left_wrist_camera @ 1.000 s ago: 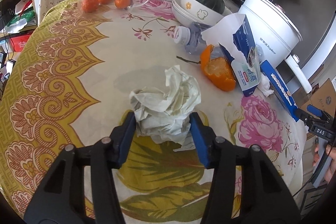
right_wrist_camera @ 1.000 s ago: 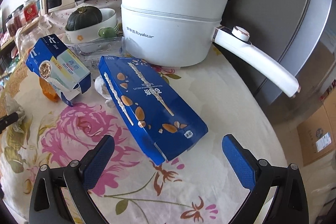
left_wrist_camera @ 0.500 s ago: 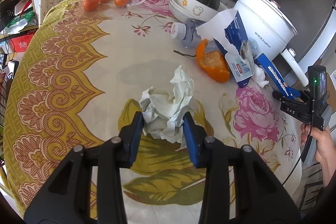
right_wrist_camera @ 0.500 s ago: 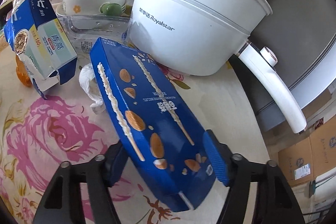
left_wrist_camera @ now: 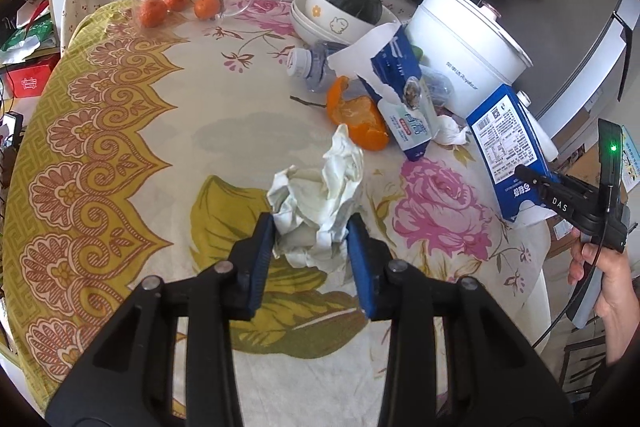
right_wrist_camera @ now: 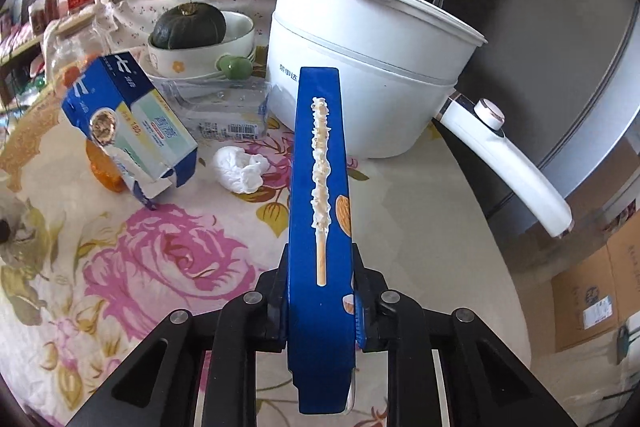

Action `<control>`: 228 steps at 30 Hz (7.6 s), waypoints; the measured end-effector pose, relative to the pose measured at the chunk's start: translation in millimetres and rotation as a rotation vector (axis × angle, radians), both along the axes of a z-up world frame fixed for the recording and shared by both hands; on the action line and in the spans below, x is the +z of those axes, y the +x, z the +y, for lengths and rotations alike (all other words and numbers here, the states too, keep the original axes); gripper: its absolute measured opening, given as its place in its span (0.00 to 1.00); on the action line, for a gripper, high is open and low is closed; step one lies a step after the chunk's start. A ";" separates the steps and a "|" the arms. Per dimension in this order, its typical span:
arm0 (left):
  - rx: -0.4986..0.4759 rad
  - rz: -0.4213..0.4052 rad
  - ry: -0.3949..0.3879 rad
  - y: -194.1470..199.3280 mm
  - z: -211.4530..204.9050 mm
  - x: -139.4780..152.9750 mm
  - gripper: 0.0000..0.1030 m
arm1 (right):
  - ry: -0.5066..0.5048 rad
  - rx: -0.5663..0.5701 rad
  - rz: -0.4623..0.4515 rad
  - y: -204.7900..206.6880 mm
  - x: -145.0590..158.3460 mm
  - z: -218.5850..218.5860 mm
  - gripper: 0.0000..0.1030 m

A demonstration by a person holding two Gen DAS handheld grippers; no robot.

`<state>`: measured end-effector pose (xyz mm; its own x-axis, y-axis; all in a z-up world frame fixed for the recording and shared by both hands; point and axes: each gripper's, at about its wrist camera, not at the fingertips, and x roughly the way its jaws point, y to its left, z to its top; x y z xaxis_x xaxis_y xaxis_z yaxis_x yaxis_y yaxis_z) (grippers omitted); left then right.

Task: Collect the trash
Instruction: 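Carry the crumpled tissue and blue almond box over the white bin, then open the right tool to drop the blue almond box into the bin, then open the left tool to drop the crumpled tissue into the bin, then move both tools back over the table, then grasp the blue-and-white tissue box with the left tool while the right tool grasps the tissue ball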

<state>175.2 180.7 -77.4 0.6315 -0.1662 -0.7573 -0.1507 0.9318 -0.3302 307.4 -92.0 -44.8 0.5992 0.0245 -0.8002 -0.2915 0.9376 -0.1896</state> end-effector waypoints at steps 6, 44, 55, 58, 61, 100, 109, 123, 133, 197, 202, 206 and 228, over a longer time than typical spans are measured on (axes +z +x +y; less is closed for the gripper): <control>-0.040 -0.026 -0.034 -16.7 -13.3 18.0 0.37 | 0.153 -0.023 0.052 -41.4 24.4 -20.5 0.23; -0.286 -0.081 -0.031 -83.5 -107.5 42.0 0.38 | 0.264 -0.131 0.089 -217.5 53.1 -161.8 0.23; -0.349 -0.072 -0.015 -86.2 -141.9 37.3 0.38 | 0.286 -0.202 0.122 -239.0 41.5 -213.2 0.23; -0.370 -0.067 -0.015 -85.3 -153.9 34.9 0.38 | 0.292 -0.219 0.137 -244.4 36.6 -224.8 0.23; -0.394 -0.064 -0.013 -84.3 -166.8 33.6 0.38 | 0.296 -0.236 0.158 -248.2 30.8 -235.7 0.23; -0.595 -0.006 -0.003 -67.5 -279.8 5.5 0.38 | 0.275 -0.395 0.251 -235.2 -7.1 -291.6 0.57; -0.690 0.006 0.011 -62.7 -333.2 -9.7 0.38 | 0.251 -0.414 0.225 -245.6 -1.8 -304.5 0.58; -0.701 -0.074 0.154 -47.0 -380.2 -25.1 0.76 | 0.211 -0.432 0.222 -254.7 -3.8 -321.0 0.64; -0.665 -0.045 0.163 -42.2 -362.3 -24.3 0.79 | 0.202 -0.421 0.218 -251.5 -2.7 -316.6 0.66; -0.093 -0.168 0.059 37.1 -30.9 44.2 0.99 | 0.361 -0.203 0.059 -26.1 10.5 -25.4 0.83; -0.098 -0.196 0.000 80.6 -31.2 32.8 0.99 | 0.379 -0.165 0.062 16.5 -15.4 -0.1 0.83; -0.071 -0.192 -0.034 111.9 -27.2 20.5 0.99 | 0.375 -0.140 0.085 45.8 -37.1 18.9 0.81; -0.093 -0.212 -0.231 119.2 -31.8 21.6 0.21 | 0.418 -0.051 0.080 27.1 -14.2 30.8 0.28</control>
<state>294.4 148.9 -55.8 0.7449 -0.3832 -0.5462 0.0265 0.8350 -0.5496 334.4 -61.2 -59.0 0.5441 0.3290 -0.7718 -0.2413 0.9424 0.2316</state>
